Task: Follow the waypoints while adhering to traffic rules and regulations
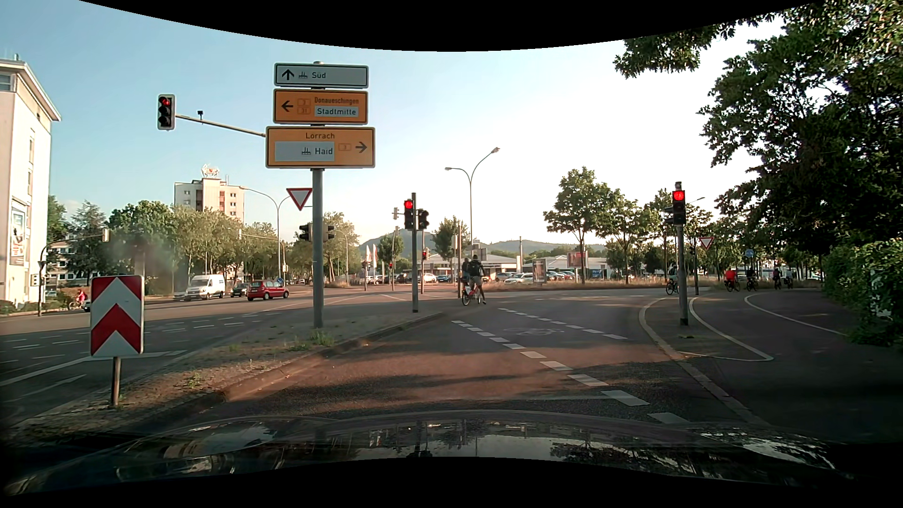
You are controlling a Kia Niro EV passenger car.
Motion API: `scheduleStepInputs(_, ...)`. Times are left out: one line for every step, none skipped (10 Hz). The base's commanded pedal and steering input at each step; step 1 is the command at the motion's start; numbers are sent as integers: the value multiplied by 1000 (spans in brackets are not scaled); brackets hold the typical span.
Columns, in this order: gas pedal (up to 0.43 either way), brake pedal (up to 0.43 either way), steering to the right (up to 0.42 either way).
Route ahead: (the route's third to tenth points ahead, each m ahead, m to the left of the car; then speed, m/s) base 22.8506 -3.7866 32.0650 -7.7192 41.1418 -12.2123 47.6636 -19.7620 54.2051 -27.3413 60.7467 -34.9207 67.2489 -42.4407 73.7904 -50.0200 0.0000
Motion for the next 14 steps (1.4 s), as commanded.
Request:
scheduleStepInputs(0, 287, 96)
scheduleStepInputs(0, 293, 96)
scheduleStepInputs(0, 287, 96)
scheduleStepInputs(0, 293, 96)
scheduleStepInputs(0, 293, 96)
scheduleStepInputs(0, 293, 96)
scheduleStepInputs(0, 293, 96)
scheduleStepInputs(0, 293, 96)
scheduleStepInputs(0, 287, 96)
scheduleStepInputs(0, 293, 96)
scheduleStepInputs(0, 293, 96)
scheduleStepInputs(0, 293, 96)
scheduleStepInputs(0, 293, 96)
scheduleStepInputs(0, 293, 96)
